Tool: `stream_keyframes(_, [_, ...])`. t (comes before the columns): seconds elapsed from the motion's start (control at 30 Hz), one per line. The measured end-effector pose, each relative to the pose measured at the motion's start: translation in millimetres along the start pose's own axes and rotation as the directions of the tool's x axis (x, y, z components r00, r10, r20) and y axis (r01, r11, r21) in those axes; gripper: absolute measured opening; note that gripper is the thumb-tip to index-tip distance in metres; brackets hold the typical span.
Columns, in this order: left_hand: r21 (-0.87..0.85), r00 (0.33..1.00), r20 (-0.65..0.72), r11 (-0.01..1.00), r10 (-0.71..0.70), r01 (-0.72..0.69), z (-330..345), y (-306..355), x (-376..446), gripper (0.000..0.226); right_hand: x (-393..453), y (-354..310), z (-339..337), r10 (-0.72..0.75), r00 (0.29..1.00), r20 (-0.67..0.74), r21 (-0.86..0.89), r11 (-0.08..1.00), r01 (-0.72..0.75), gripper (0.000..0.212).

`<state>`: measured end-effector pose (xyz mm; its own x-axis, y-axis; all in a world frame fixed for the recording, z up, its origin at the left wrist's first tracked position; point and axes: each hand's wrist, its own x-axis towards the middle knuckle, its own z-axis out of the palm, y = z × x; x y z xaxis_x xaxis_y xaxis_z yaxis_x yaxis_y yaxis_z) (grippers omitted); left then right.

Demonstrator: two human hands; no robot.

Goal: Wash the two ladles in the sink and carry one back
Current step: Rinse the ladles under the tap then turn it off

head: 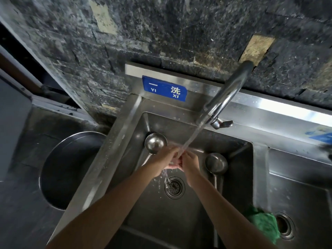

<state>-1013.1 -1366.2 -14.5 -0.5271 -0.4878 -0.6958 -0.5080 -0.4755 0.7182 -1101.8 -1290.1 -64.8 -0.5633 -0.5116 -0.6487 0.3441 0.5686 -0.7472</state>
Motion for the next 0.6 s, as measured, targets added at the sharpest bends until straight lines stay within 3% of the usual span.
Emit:
stream_keyframes(0.17, [0.113,0.998,-0.021,0.992,-0.052,0.054,-40,-51,-9,0.017,-1,17,30,0.022,0.997,0.080,-0.150,0.989,-0.010,0.029])
stream_keyframes(0.27, [0.319,0.984,-0.178,0.944,-0.023,0.080,-69,-86,-11,0.019,4,32,55,0.098,0.990,0.102,-0.157,0.984,-0.081,0.023])
stream_keyframes(0.4, [0.531,0.940,-0.323,0.802,-0.106,0.273,-101,-149,-5,0.049,10,62,90,0.234,0.950,0.208,-0.296,0.940,-0.167,0.013])
stream_keyframes(0.5, [0.563,0.937,-0.301,0.760,-0.178,0.325,-113,-200,9,0.065,8,85,118,0.349,0.903,0.249,-0.399,0.887,-0.233,0.018])
stream_keyframes(0.6, [0.497,0.946,-0.265,0.814,-0.188,0.301,-113,-214,11,0.051,9,99,144,0.392,0.882,0.261,-0.349,0.890,-0.293,0.028])
